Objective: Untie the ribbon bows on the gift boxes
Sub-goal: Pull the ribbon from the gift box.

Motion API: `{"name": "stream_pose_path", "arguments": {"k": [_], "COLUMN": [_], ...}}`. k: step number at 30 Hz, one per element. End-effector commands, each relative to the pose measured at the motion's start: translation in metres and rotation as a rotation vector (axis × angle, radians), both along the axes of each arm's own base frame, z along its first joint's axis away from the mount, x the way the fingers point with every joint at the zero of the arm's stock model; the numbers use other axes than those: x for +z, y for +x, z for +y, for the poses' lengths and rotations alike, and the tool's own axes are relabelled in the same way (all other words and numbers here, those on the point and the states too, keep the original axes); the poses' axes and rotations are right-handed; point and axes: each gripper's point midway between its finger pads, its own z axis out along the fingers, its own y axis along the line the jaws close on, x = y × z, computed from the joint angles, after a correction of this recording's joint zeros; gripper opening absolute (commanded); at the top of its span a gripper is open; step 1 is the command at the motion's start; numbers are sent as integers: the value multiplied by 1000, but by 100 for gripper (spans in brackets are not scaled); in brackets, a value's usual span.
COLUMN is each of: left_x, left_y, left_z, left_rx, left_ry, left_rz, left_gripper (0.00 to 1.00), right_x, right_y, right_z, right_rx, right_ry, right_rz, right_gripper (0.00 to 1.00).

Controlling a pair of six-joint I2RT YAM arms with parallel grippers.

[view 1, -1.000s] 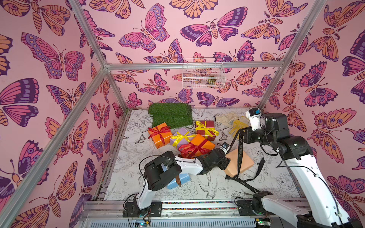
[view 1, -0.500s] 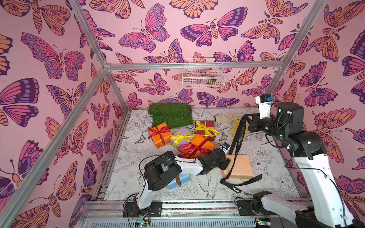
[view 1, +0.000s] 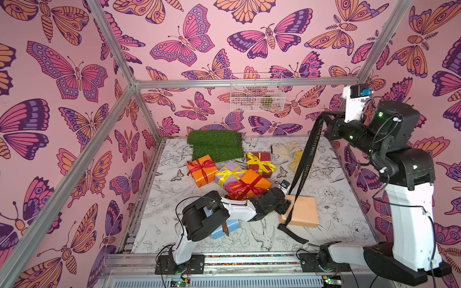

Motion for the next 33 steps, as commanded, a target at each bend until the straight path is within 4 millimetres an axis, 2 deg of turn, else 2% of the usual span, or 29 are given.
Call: {"name": "stream_pose_path", "arguments": {"k": [1,11,14,16,18,20,25,27,30,33], "left_x": [-44,-47,-48,-48,-48,-49,-50,-50,-51,-51], "left_y": [-8,-6,-6,-5,-5,-6,-6,-5,-4,-4], "left_z": [19,20,20,21,21,21,21,23,23,21], "left_rx": [1,6,12,13,13,10,9,12,15,12], "left_ry": [144,156,159,163,164,164,170,175,179,179], "left_rz": [33,26,26,22,22,22,23,19,15,19], "left_gripper": [73,73,73,73,73,73,73,73,73,73], "right_x": [50,122,134,134,126,110,62,45,22,-4], "right_y": [-4,-8,-11,-8,0,13,41,46,51,59], "right_z": [-23,-46,-53,-64,-82,-105,-186,-210,-222,-221], "right_rx": [-113,-222,-268,-337,-447,-534,-627,-680,-712,-689], "right_ry": [-31,-107,-157,-224,-310,-365,-140,-103,-113,-125], "right_rz": [-175,-392,-448,-448,-421,-366,-230,-184,-111,-30], "right_gripper": [0,0,0,0,0,0,0,0,0,0]}}
